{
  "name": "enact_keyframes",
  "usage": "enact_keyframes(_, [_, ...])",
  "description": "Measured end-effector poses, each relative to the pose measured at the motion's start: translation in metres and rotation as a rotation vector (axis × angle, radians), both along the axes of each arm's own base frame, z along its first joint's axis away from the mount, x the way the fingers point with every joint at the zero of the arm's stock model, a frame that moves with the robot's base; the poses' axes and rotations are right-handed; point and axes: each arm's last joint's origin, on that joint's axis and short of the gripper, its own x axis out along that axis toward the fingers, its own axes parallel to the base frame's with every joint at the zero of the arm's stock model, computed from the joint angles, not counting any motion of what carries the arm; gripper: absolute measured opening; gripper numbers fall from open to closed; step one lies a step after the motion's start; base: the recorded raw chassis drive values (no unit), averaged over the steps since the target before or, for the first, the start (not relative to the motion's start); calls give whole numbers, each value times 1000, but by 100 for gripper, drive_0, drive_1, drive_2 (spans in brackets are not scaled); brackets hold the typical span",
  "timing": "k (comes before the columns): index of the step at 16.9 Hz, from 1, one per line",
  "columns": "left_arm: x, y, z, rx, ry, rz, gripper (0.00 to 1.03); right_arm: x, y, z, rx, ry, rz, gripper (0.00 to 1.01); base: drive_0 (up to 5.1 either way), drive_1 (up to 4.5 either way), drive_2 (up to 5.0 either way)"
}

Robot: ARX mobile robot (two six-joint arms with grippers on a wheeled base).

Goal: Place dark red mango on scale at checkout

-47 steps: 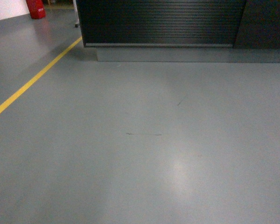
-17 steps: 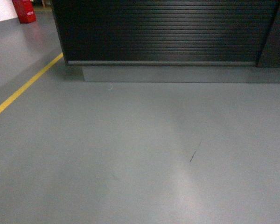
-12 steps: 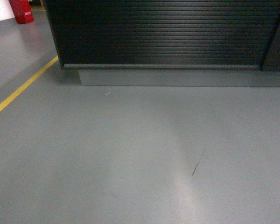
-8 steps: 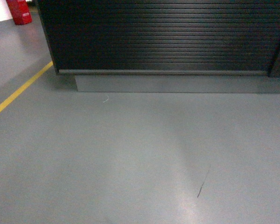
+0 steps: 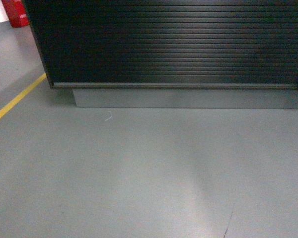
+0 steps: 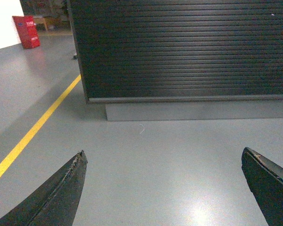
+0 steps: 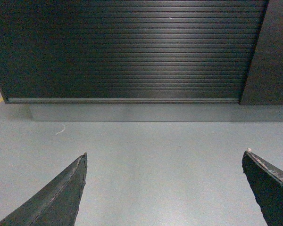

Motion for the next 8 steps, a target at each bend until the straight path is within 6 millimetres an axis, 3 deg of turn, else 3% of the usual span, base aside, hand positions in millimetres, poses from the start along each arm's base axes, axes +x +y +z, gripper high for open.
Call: enact_keyframes(8, [0, 0, 0, 0, -2, 0, 98, 0, 0, 0, 0, 0, -1, 98, -4, 429, -438])
